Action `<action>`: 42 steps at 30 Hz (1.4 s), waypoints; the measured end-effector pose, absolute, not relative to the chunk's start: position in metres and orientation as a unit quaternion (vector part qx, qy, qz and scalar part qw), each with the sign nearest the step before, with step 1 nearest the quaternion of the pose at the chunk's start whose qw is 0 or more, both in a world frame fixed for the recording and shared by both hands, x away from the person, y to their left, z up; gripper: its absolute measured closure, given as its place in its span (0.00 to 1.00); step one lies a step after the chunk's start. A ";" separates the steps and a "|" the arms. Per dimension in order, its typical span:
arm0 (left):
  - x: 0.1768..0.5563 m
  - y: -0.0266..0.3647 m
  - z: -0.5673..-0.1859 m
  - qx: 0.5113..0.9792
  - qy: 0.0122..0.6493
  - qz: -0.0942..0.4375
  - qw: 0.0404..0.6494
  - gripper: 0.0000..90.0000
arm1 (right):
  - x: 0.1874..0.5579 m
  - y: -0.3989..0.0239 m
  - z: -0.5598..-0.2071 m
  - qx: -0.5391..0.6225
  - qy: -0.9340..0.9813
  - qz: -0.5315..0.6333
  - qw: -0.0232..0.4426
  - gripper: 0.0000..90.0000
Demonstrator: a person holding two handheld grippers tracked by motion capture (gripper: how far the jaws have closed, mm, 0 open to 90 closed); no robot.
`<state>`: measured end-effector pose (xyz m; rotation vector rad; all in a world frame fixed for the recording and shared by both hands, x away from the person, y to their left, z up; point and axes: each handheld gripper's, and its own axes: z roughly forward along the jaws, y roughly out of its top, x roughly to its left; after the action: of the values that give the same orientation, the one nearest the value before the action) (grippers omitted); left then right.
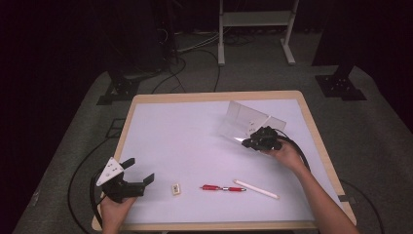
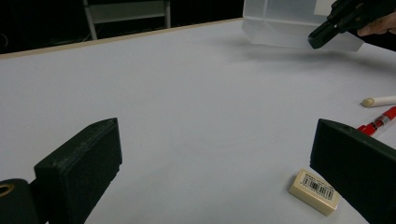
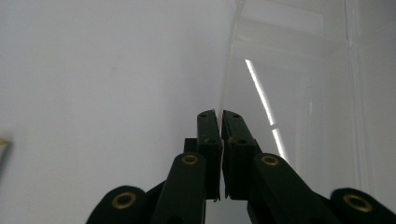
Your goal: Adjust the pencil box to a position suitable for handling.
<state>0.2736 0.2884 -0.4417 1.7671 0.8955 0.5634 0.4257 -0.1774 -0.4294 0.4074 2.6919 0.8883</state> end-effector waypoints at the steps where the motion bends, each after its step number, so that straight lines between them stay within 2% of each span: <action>1: 0.274 0.288 -0.442 0.735 0.373 0.234 0.515 0.02 | 0.426 -0.177 -0.429 0.141 0.931 0.307 0.138 0.96; 15: 0.274 0.288 -0.442 0.736 0.374 0.224 0.518 0.02 | 0.394 -0.135 -0.433 0.032 0.948 0.300 0.098 0.95; 29: 0.274 0.288 -0.442 0.735 0.374 0.223 0.520 0.02 | 0.387 -0.107 -0.446 -0.016 0.954 0.293 0.066 0.95; 39: 0.273 0.288 -0.442 0.737 0.372 0.220 0.519 0.02 | 0.388 -0.106 -0.453 -0.017 0.957 0.284 0.052 0.95; 41: 0.272 0.287 -0.442 0.738 0.370 0.221 0.519 0.02 | 0.388 -0.106 -0.453 -0.014 0.957 0.285 0.052 0.92; 42: 0.272 0.287 -0.441 0.738 0.368 0.226 0.519 0.02 | 0.389 -0.108 -0.451 0.001 0.956 0.290 0.050 0.85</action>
<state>0.2717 0.2870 -0.4410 1.7701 0.8820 0.5426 0.3887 -0.1076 -0.4508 0.0026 2.9102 0.8841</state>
